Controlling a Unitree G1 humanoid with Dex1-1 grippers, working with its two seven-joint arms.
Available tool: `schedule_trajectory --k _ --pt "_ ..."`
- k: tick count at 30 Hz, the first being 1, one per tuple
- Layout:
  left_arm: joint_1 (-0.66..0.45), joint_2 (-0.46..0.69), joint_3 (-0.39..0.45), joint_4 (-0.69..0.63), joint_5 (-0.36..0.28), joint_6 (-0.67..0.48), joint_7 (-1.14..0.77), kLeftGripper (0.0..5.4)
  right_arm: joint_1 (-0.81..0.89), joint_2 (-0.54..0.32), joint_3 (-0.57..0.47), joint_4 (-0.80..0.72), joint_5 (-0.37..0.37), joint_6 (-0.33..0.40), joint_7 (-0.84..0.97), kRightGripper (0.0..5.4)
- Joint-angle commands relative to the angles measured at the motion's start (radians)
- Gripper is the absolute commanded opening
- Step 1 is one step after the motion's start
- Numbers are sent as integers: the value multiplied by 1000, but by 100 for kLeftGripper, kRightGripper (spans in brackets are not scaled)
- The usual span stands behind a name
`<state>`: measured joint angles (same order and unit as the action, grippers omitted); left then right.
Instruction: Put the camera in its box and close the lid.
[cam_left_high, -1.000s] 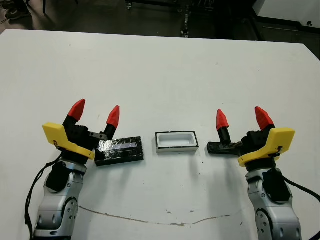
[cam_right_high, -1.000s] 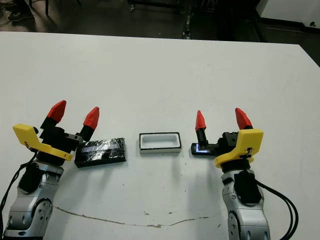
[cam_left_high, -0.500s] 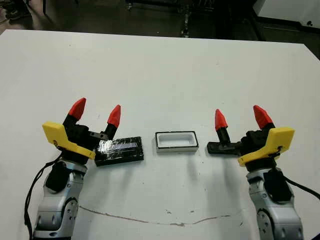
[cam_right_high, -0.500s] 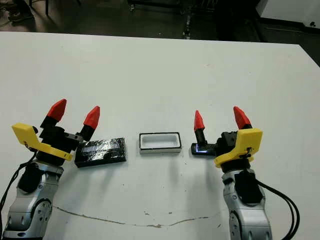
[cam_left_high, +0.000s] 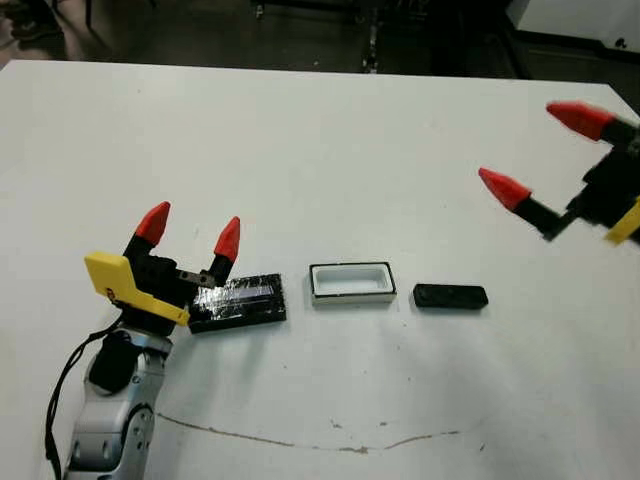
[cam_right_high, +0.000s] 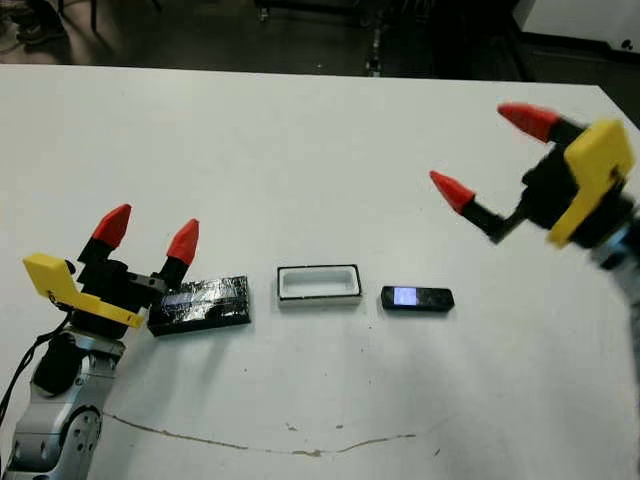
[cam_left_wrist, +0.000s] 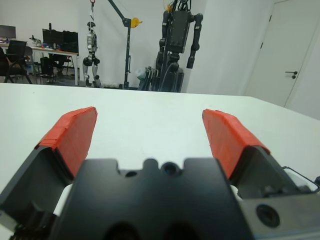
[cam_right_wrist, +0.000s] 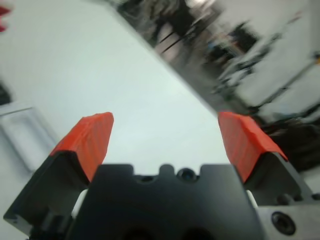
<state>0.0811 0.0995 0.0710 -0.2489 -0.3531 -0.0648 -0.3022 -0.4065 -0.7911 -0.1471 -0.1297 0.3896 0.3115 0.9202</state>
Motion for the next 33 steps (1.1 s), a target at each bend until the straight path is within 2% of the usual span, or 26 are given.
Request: schedule_trajectory --k 1,5,8,14,19,21,25,30,33 --pt "14 -3 0 -8 3 6 5 538 -110 -74 92 128 -31 -12 174 540" --pt "18 -6 -1 -15 -1 13 6 538 -223 -116 216 223 -115 -61 352 540" --pt "18 -4 2 -17 -7 17 3 538 -303 -126 321 258 -184 -44 463 540" --pt "16 0 4 -17 -3 16 1 538 -415 -87 487 377 -281 -54 668 540" --pt "13 -1 5 -19 -5 21 2 538 -458 -81 631 445 -289 -159 694 540" --pt "14 -1 6 -22 -3 23 6 538 -468 -83 670 455 -285 -180 694 540" --pt "15 0 7 -28 -5 28 5 538 -471 -81 710 450 -308 -171 694 540" --pt "20 1 8 -29 -4 24 1 538 -440 -70 701 460 -317 -224 694 540" --pt "22 2 7 -31 -4 22 -2 538 -428 -61 697 467 -338 -209 694 540"
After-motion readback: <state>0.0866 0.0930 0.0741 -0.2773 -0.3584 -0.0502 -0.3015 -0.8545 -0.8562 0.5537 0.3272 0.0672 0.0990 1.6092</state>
